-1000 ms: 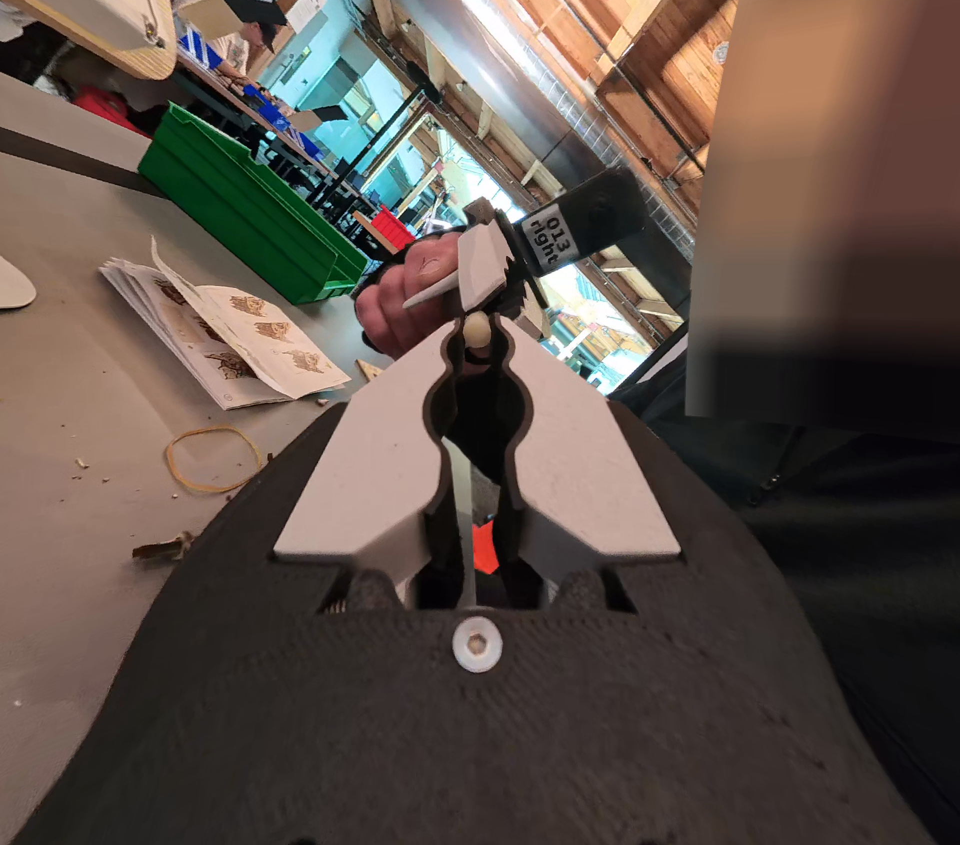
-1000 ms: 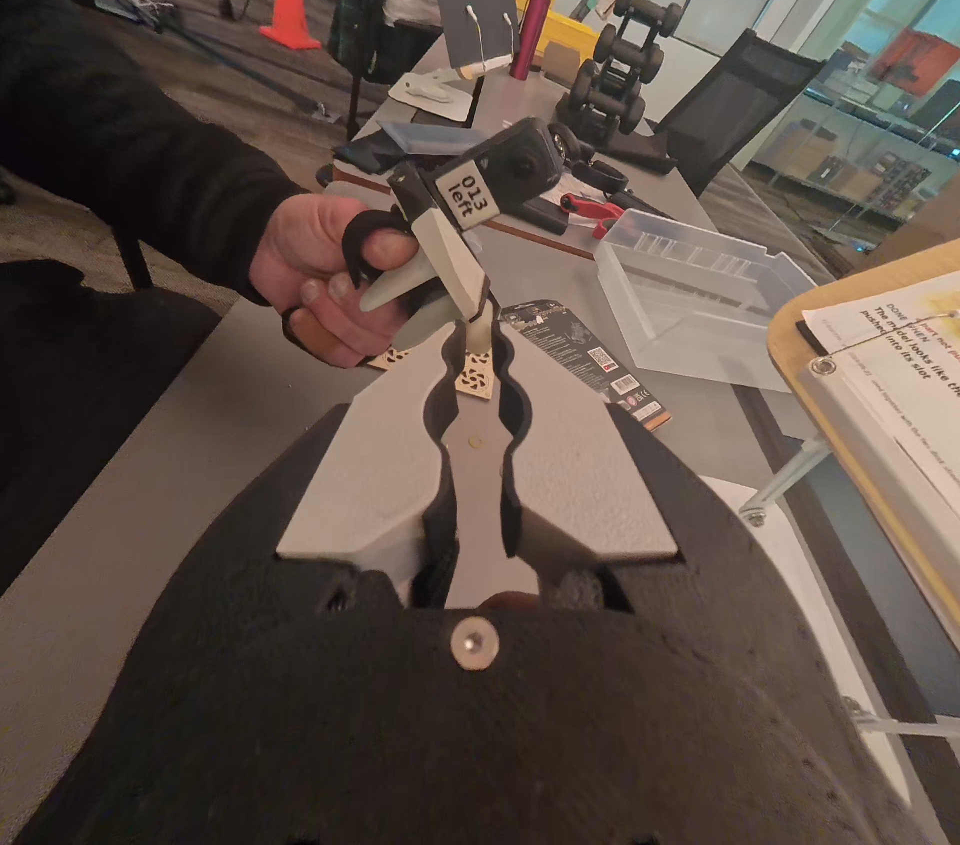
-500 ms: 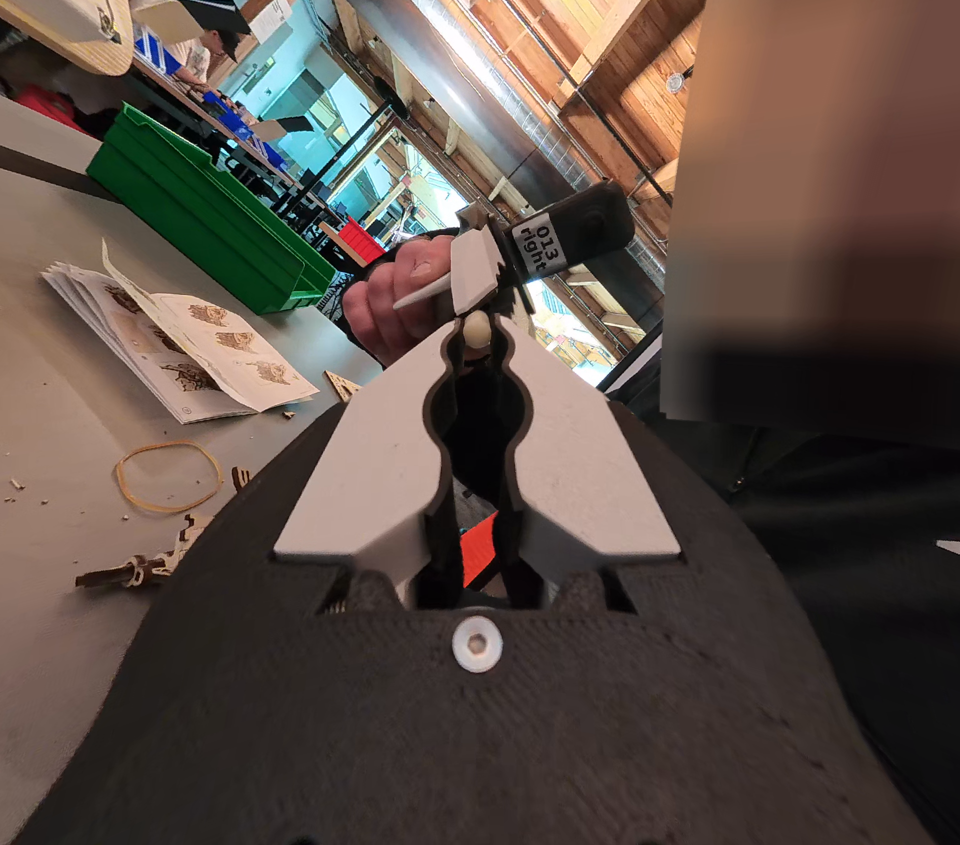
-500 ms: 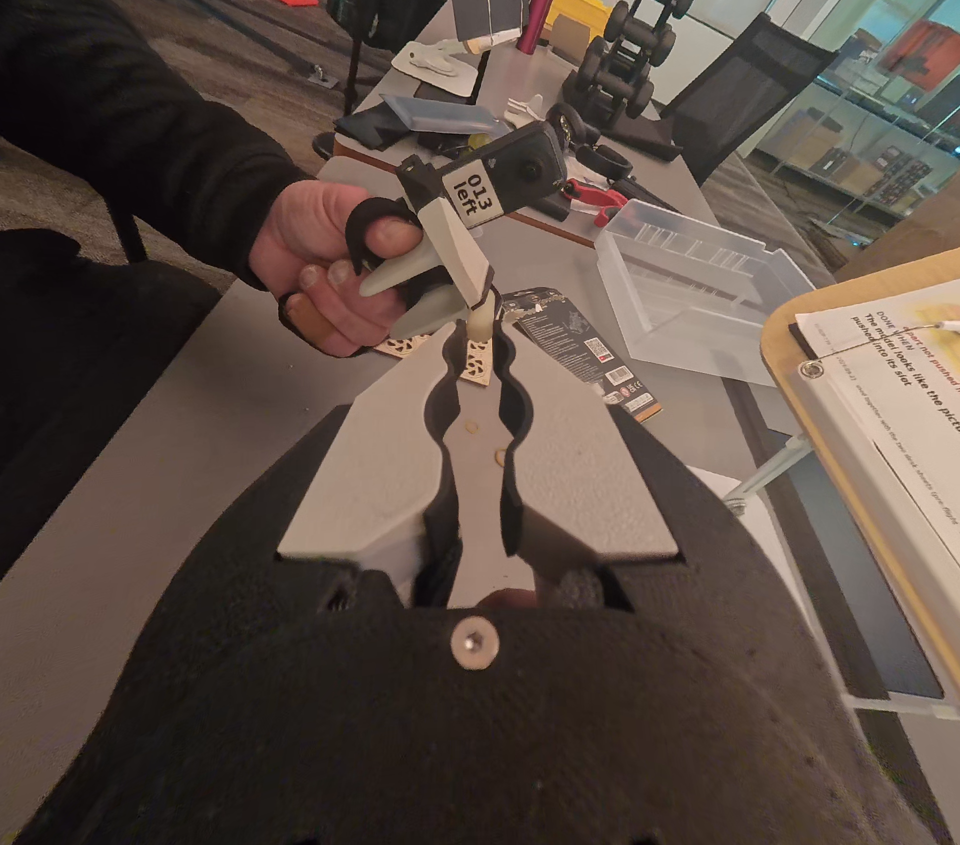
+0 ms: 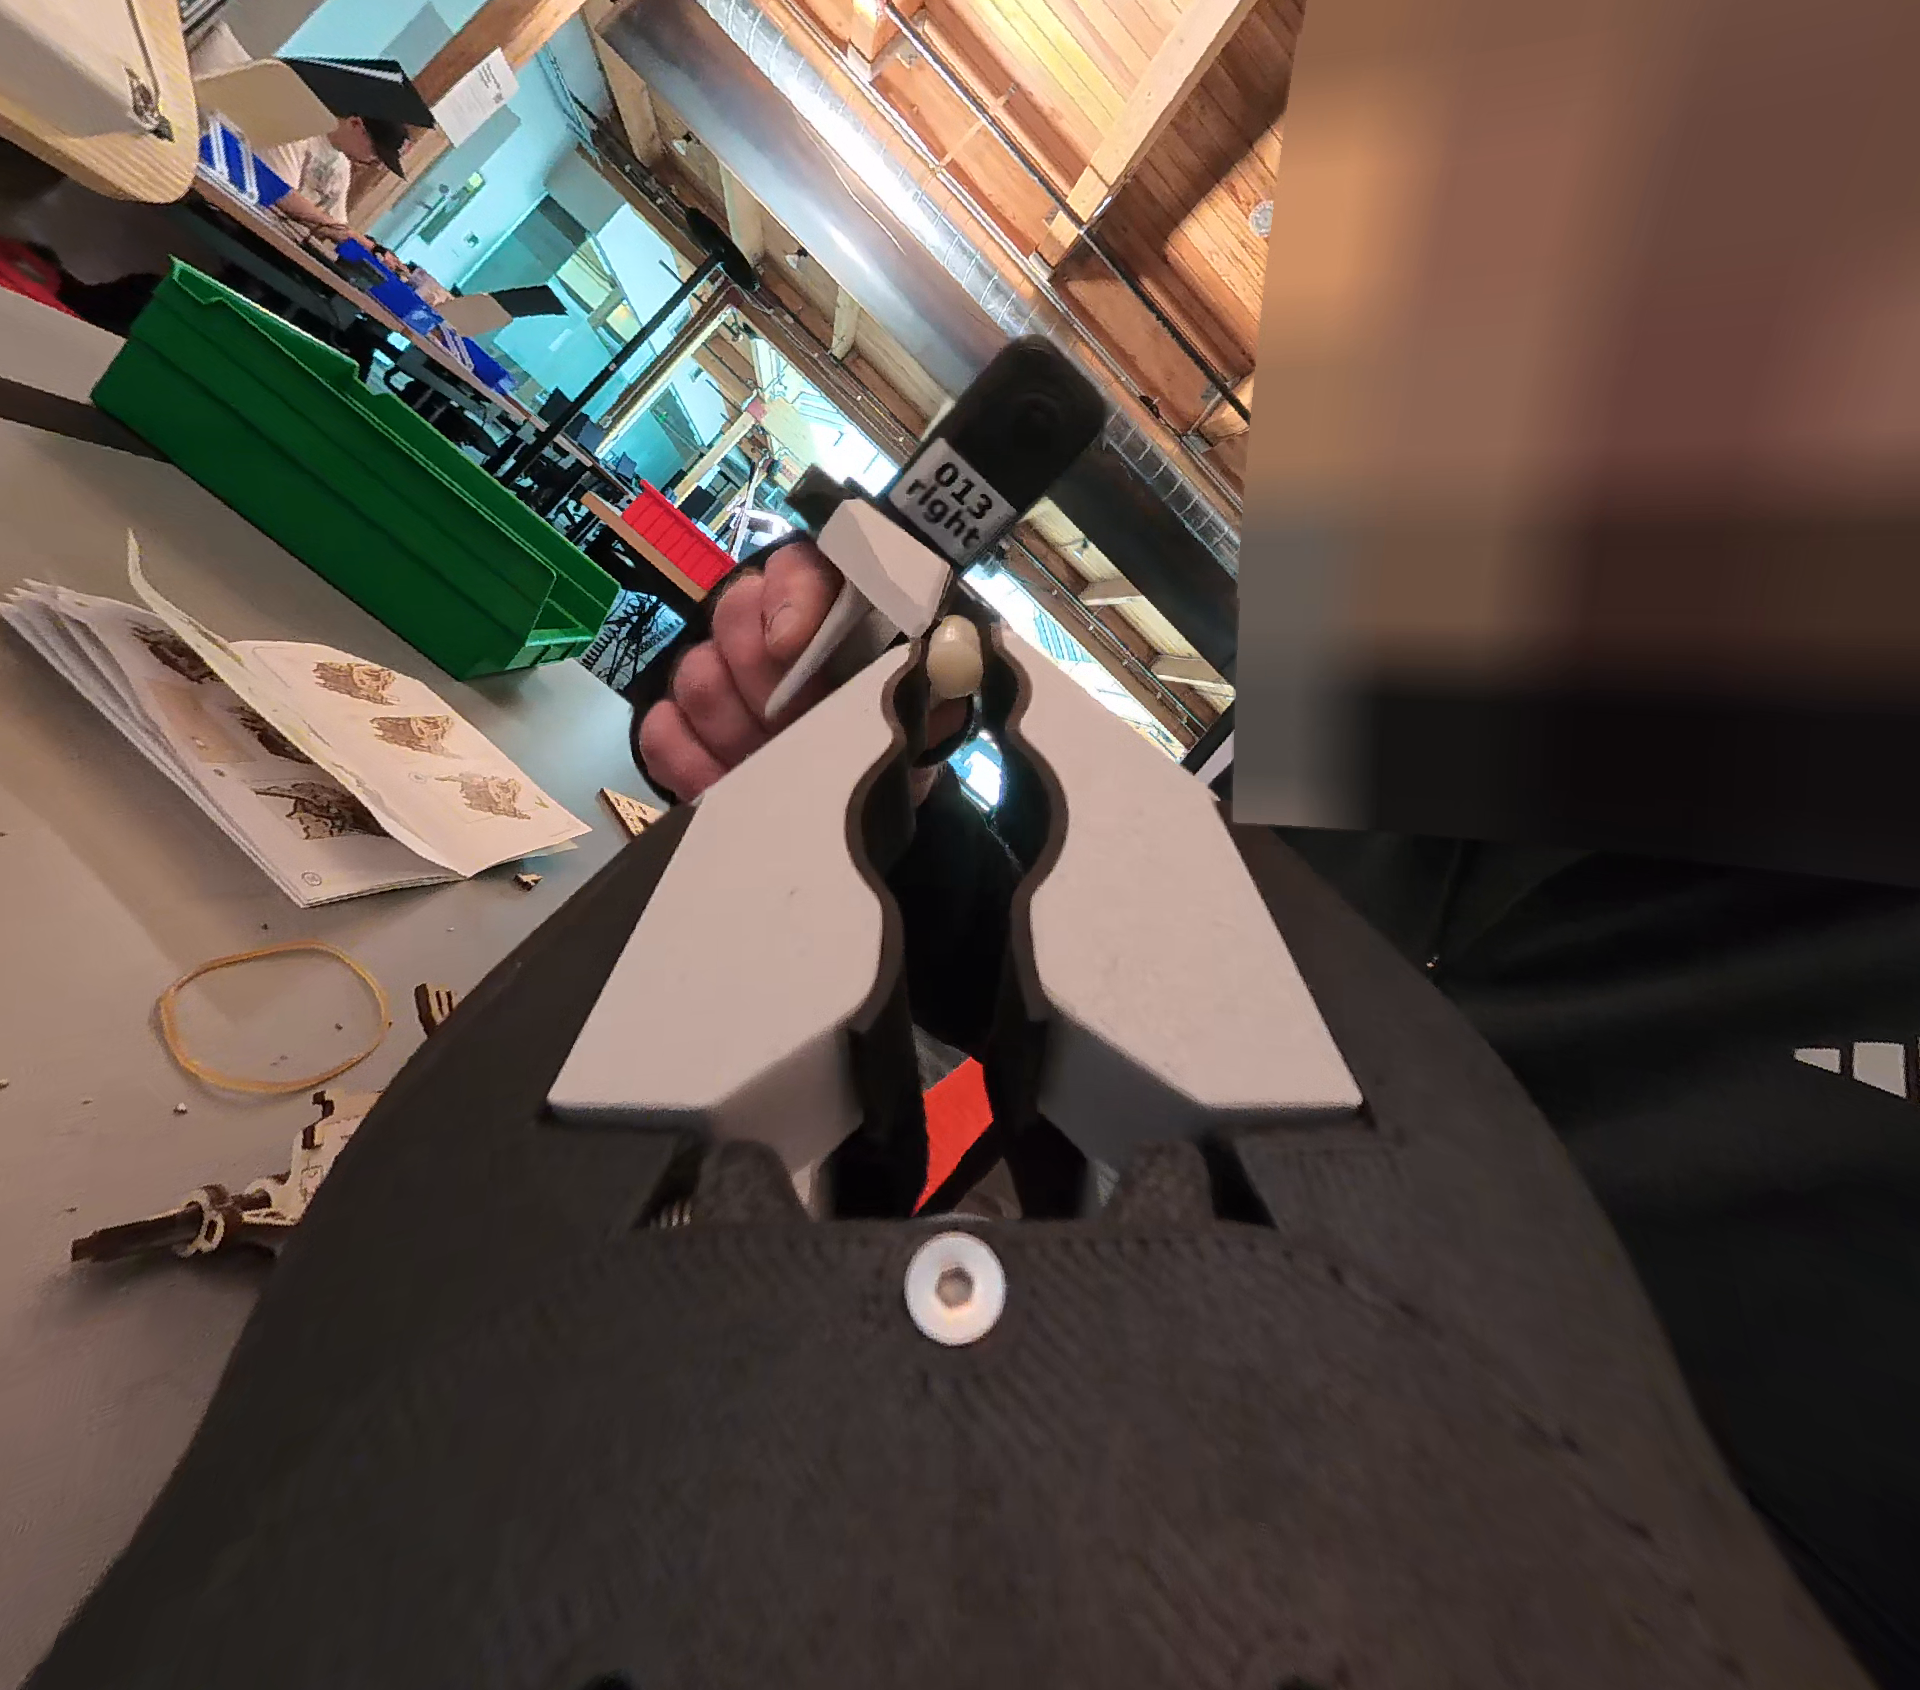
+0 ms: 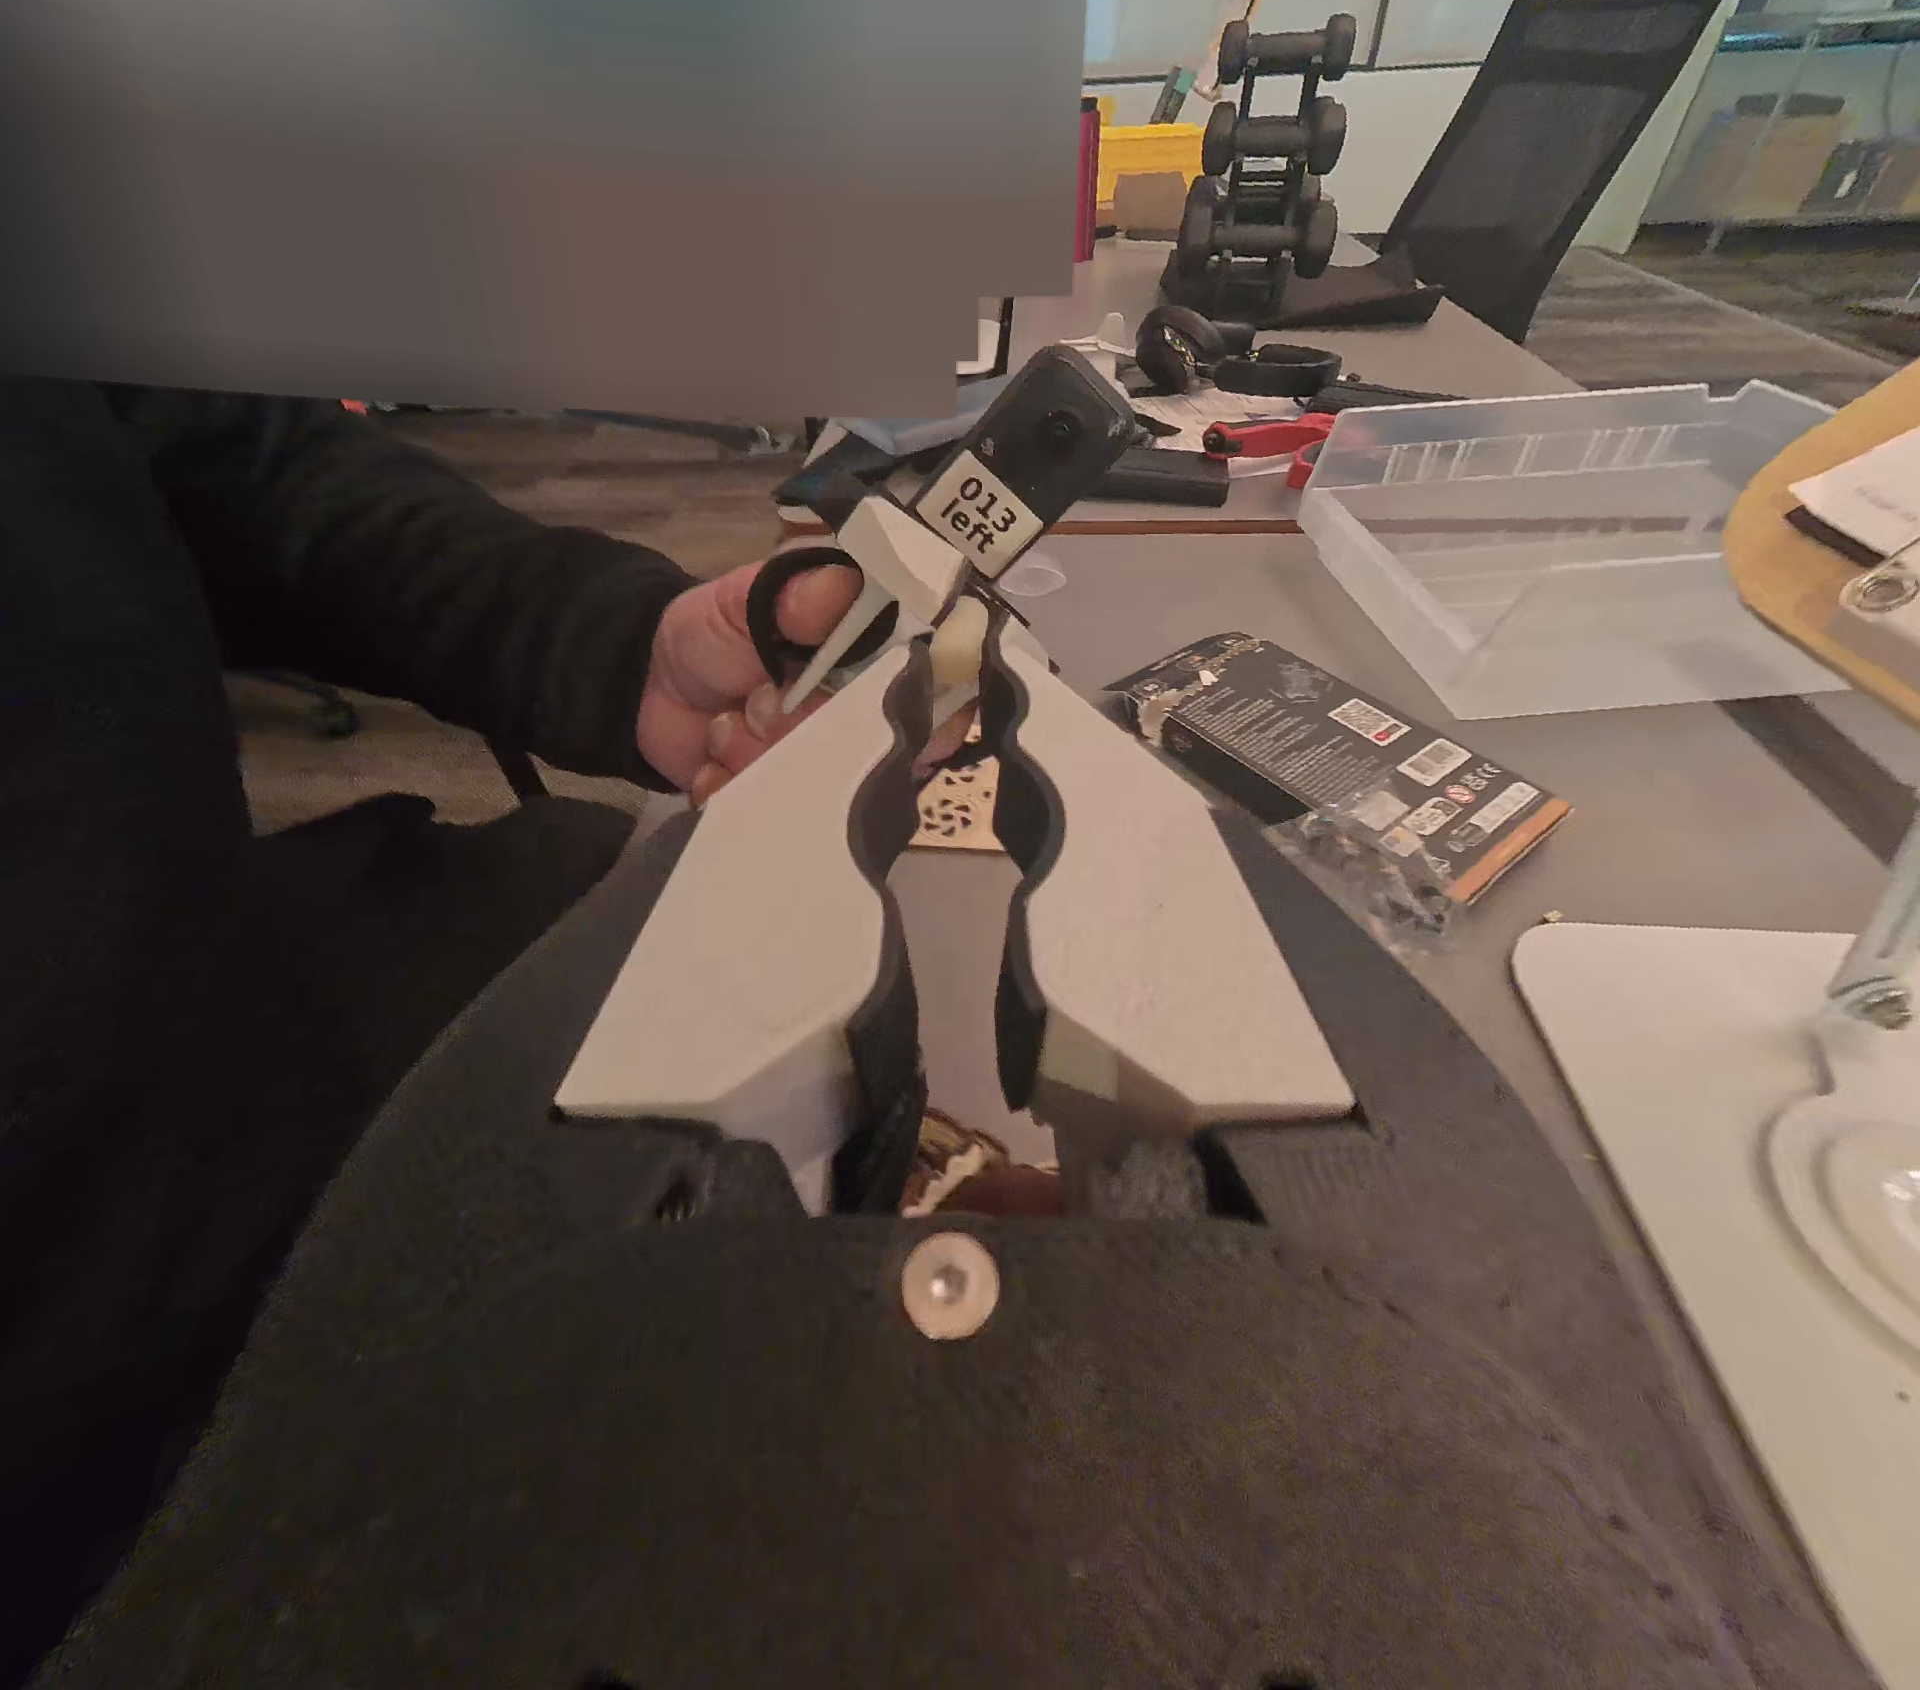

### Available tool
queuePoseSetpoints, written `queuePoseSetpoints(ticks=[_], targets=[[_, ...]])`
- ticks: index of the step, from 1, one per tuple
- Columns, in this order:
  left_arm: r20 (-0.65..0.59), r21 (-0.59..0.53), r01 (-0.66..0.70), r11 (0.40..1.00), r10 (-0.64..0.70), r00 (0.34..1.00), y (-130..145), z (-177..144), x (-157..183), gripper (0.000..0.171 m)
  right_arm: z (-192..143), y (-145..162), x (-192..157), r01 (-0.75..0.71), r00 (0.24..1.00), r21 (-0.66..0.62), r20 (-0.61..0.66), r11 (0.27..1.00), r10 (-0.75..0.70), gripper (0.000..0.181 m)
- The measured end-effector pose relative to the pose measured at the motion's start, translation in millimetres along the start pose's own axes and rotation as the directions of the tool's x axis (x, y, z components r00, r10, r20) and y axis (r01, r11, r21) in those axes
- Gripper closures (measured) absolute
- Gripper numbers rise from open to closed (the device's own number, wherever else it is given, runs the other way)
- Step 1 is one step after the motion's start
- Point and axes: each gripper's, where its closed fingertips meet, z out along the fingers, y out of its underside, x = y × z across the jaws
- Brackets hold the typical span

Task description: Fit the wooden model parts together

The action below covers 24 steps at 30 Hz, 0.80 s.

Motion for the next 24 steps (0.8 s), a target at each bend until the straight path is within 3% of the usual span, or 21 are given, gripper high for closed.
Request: queuePoseSetpoints(ticks=[9,15,19,24], targets=[[0.078,-0.045,-0.162,0.986,0.165,0.983,-4,-1,2,0.164,1,-3,2,-0.272,0.962,0.090,0.021,0.958,0.271,0.175],[0.164,-0.153,-0.327,0.933,0.350,0.922,-4,-1,0,0.164,2,-1,3,-0.434,0.901,0.143,0.054,0.889,0.431,0.176],[0.203,-0.274,-0.418,0.866,0.477,0.855,-1,-2,-3,0.164,2,6,3,-0.354,0.934,0.103,-0.023,0.930,0.358,0.176],[0.224,-0.334,-0.466,0.819,0.550,0.805,-5,-1,0,0.164,1,4,5,-0.107,0.976,0.001,-0.193,0.994,0.105,0.181]])
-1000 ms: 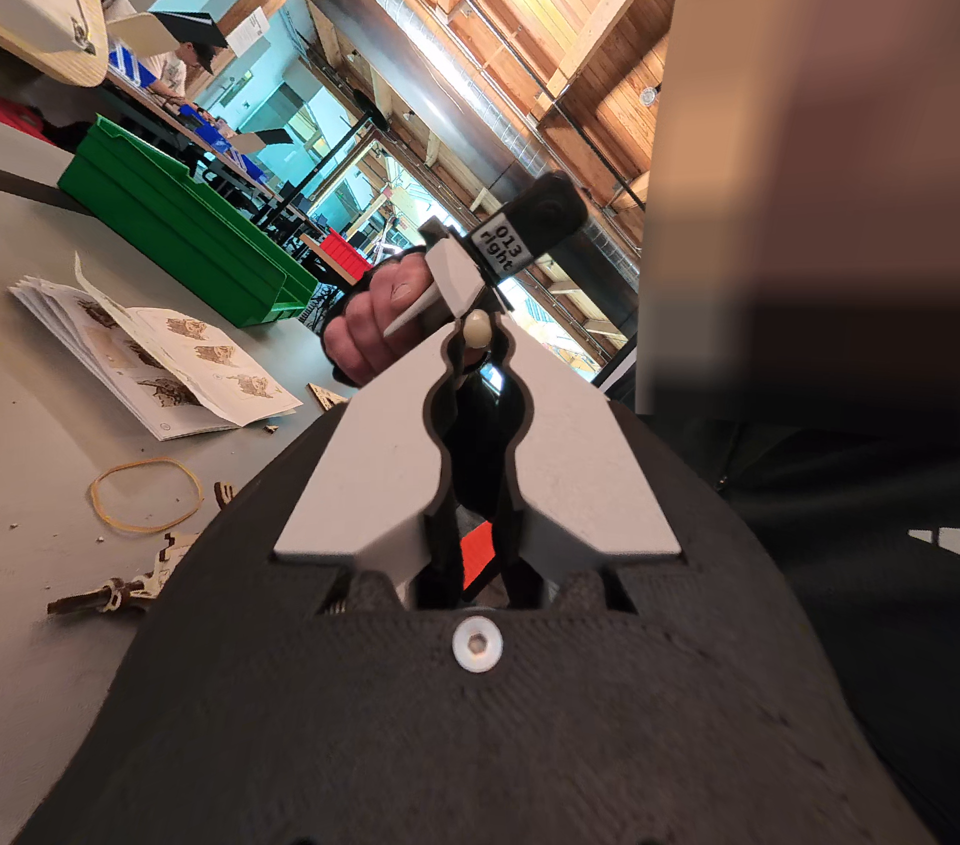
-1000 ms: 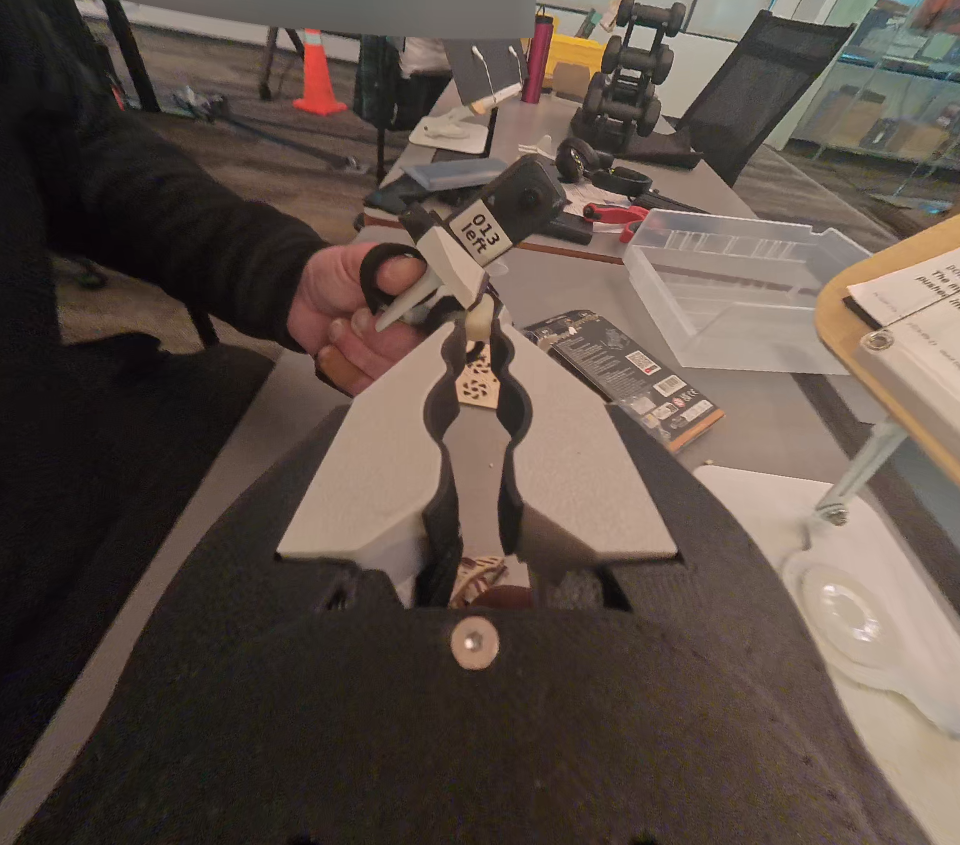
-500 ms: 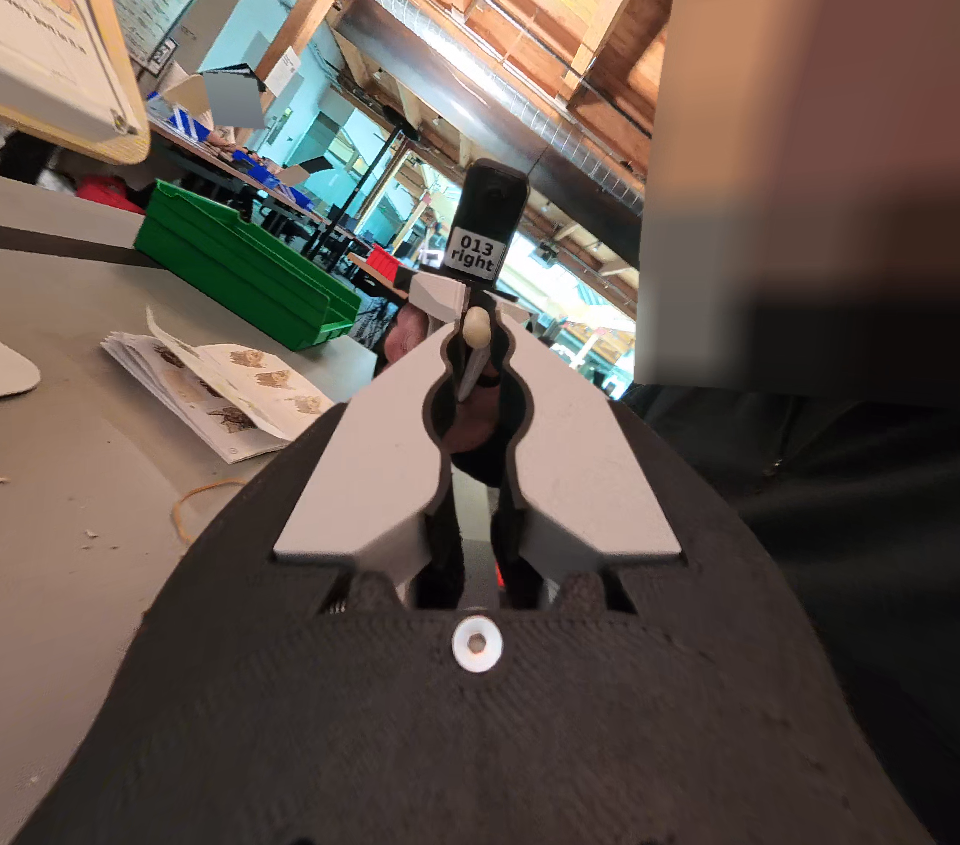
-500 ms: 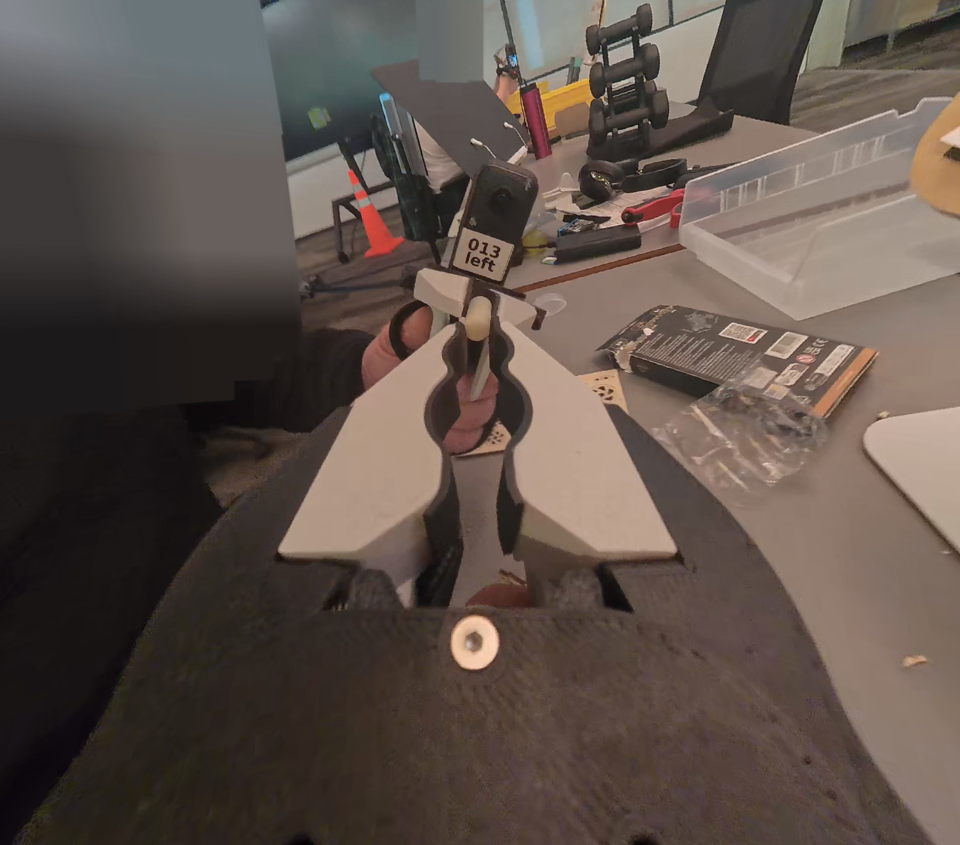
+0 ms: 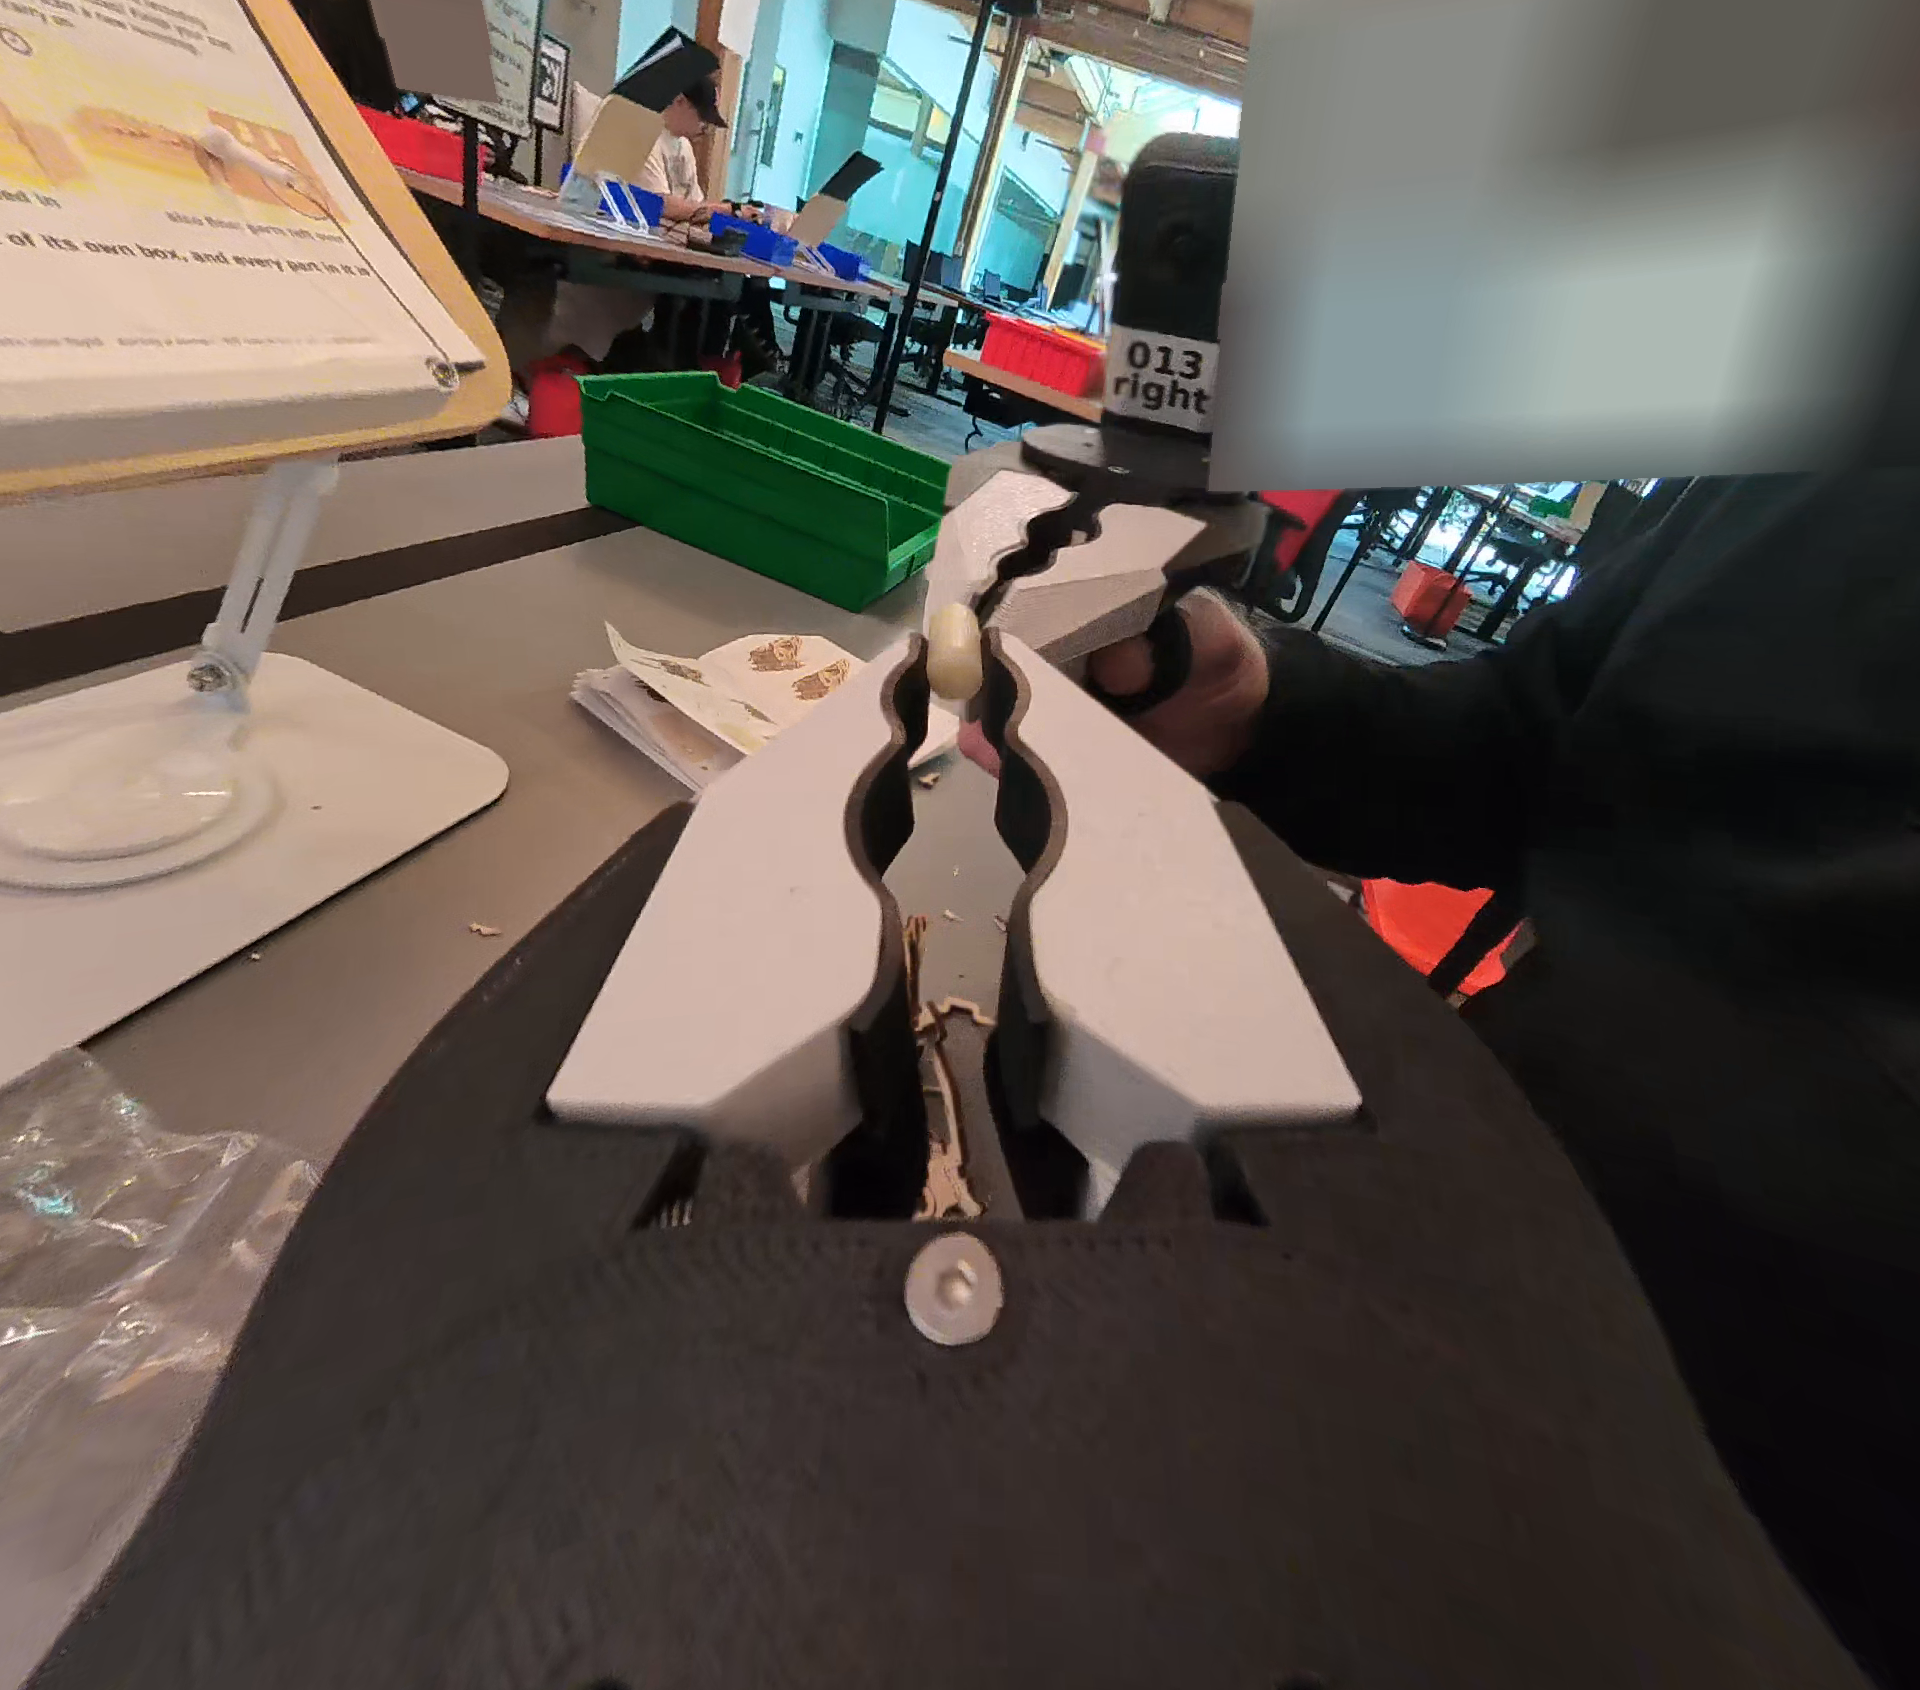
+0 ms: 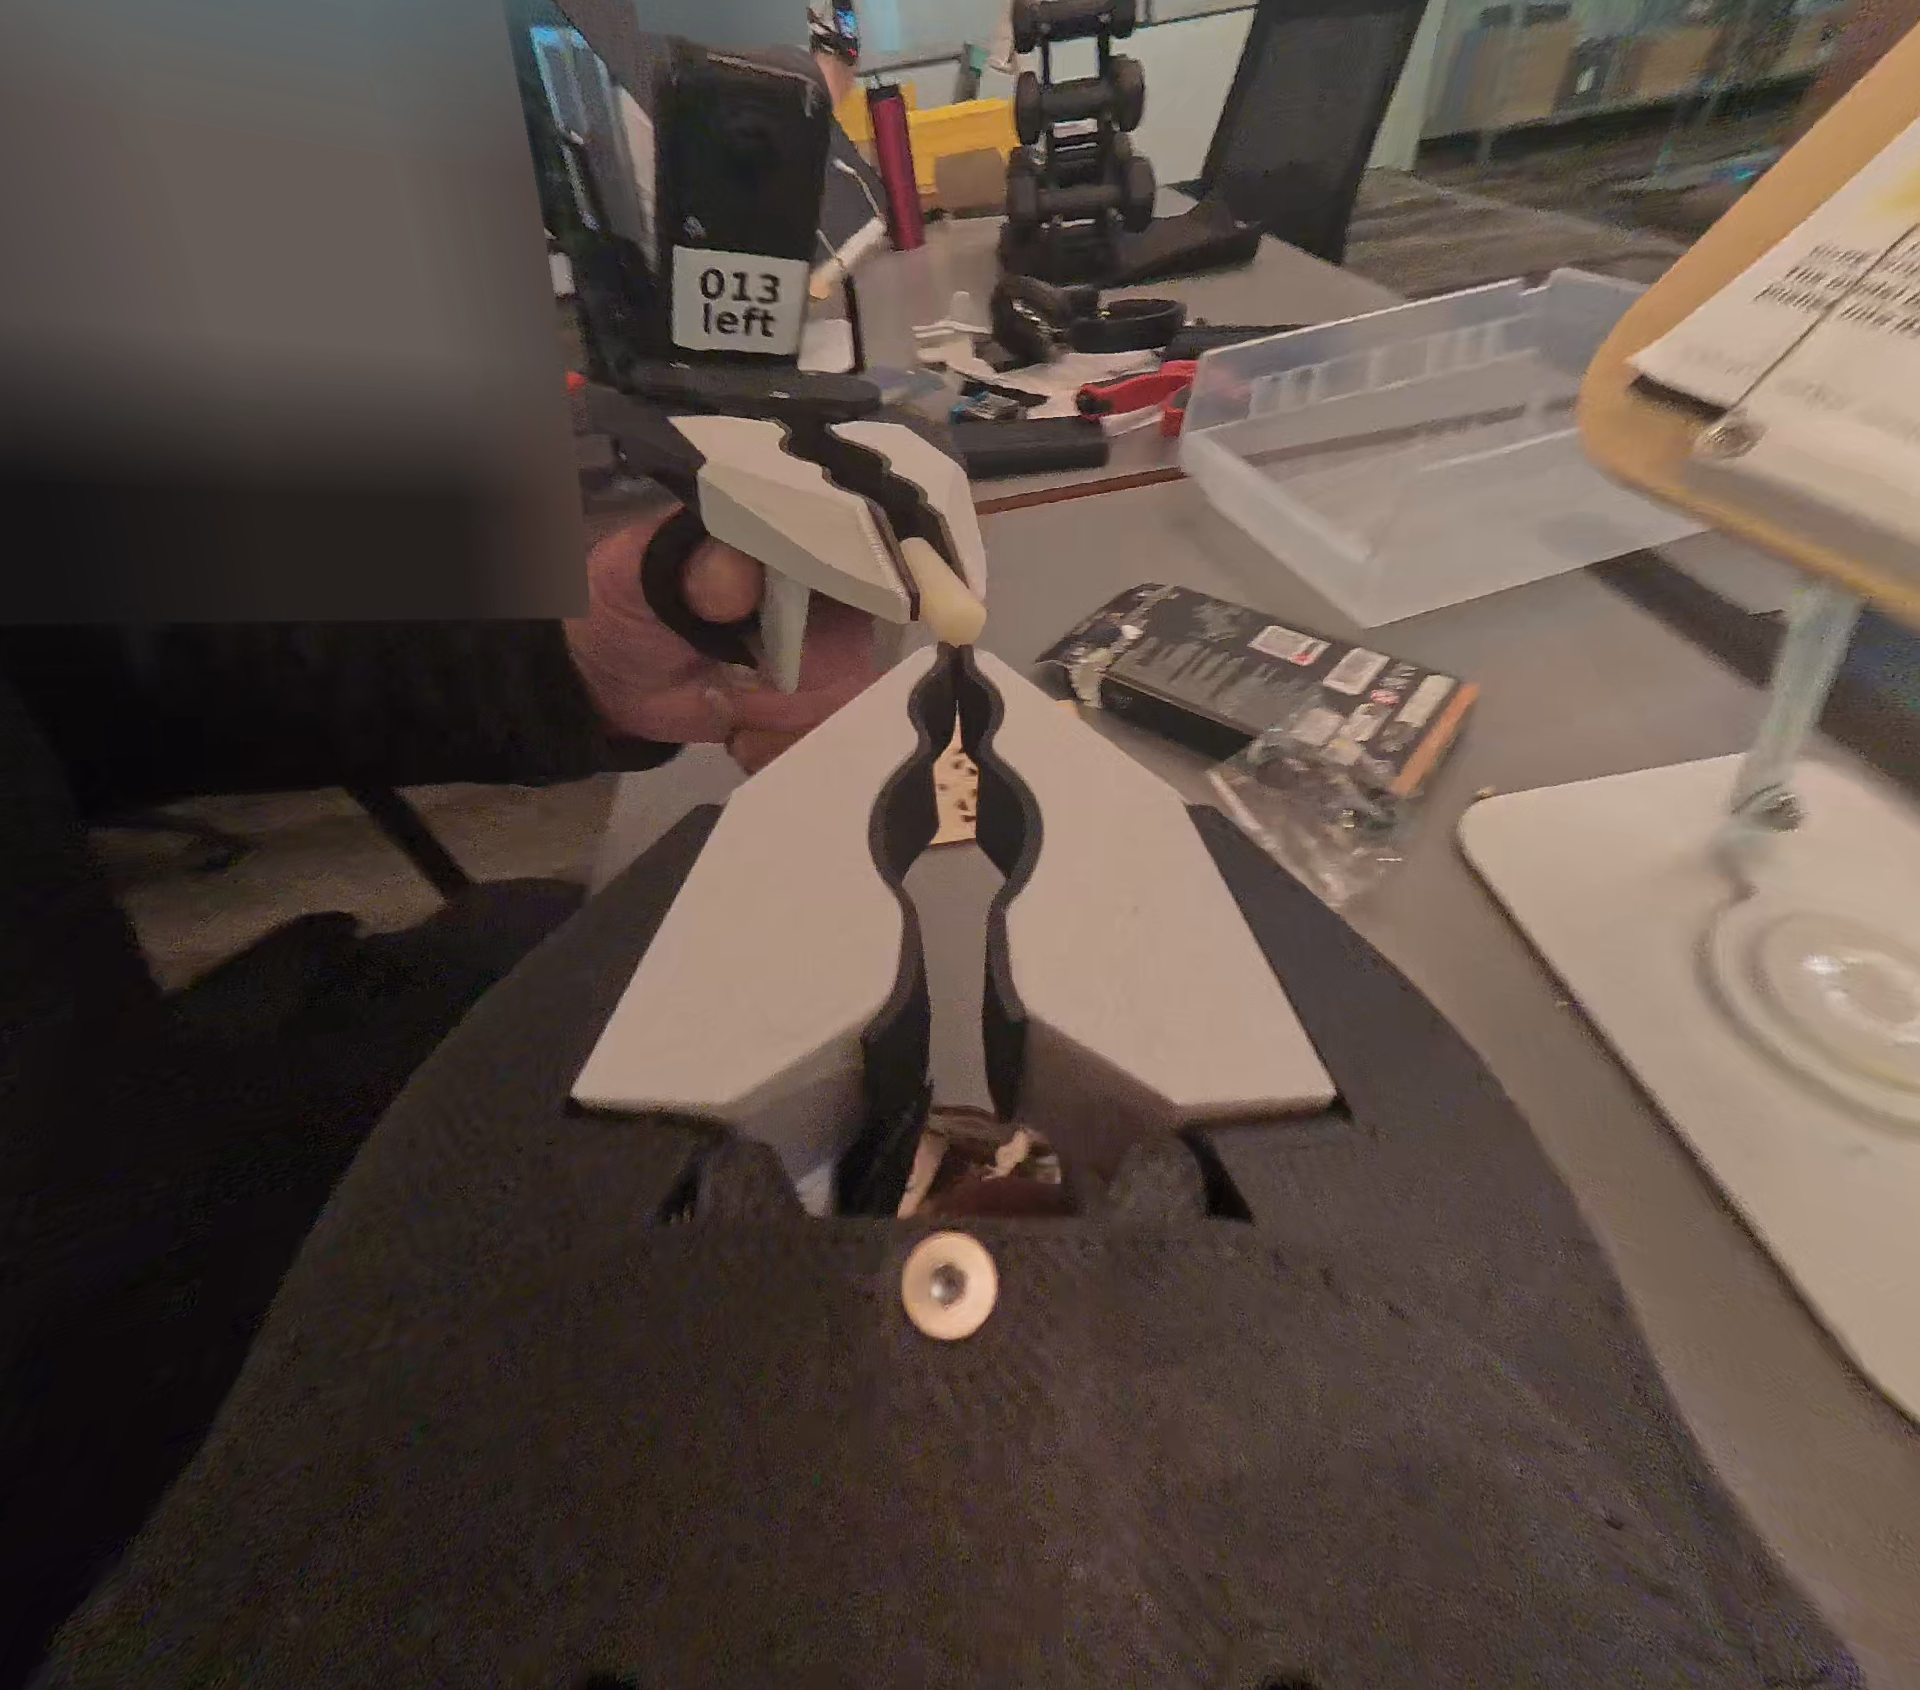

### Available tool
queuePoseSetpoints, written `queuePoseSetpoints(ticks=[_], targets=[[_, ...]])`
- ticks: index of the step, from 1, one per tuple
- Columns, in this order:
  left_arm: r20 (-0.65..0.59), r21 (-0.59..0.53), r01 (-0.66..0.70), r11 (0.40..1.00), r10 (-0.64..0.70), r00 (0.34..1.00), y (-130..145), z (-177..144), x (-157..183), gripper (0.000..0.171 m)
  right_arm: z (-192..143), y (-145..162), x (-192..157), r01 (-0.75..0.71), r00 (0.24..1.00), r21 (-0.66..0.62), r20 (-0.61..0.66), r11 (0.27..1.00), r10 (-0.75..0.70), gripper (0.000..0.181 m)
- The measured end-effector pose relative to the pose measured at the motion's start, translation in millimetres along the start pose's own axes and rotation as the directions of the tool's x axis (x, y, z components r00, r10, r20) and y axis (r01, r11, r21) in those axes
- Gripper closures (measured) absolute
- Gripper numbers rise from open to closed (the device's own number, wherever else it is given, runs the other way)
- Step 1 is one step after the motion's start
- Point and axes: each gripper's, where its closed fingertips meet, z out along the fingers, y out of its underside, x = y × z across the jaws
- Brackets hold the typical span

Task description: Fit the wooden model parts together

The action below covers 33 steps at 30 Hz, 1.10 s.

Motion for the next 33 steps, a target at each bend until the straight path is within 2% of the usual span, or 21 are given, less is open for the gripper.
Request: queuePoseSetpoints(ticks=[4,5,7,11,14,17,23,26,31,33], targets=[[0.022,-0.002,-0.025,1.000,0.025,0.999,-1,0,-1,0.164,-2,-2,2,0.068,0.997,-0.024,-0.032,0.997,-0.068,0.181],[0.031,-0.004,-0.033,0.999,0.033,0.999,-1,-1,-2,0.164,-4,-1,4,0.070,0.997,-0.030,-0.043,0.997,-0.071,0.172],[0.031,-0.010,-0.047,0.999,0.047,0.998,0,0,-1,0.164,-5,-2,2,0.095,0.994,-0.034,-0.041,0.995,-0.097,0.178],[0.052,-0.060,-0.097,0.993,0.100,0.994,6,3,-2,0.164,-3,2,3,0.239,0.965,-0.108,-0.088,0.965,-0.249,0.176],[0.078,-0.116,-0.165,0.979,0.175,0.982,10,5,-3,0.164,-3,5,4,0.282,0.949,-0.152,-0.098,0.947,-0.298,0.172],[0.089,-0.172,-0.225,0.959,0.243,0.966,13,6,-2,0.164,-2,8,4,0.361,0.914,-0.204,-0.116,0.910,-0.389,0.173],[0.090,-0.341,-0.322,0.884,0.371,0.924,25,6,-5,0.164,-1,20,6,0.534,0.805,-0.328,-0.085,0.780,-0.587,0.174],[0.087,-0.386,-0.315,0.867,0.374,0.923,28,5,-7,0.164,1,23,7,0.522,0.818,-0.340,-0.060,0.782,-0.572,0.174],[0.086,-0.397,-0.325,0.858,0.388,0.918,28,0,-10,0.161,0,21,9,0.485,0.849,-0.293,-0.068,0.824,-0.524,0.174],[0.086,-0.390,-0.335,0.858,0.396,0.914,27,1,-10,0.166,0,22,8,0.474,0.858,-0.281,-0.064,0.834,-0.509,0.174]])
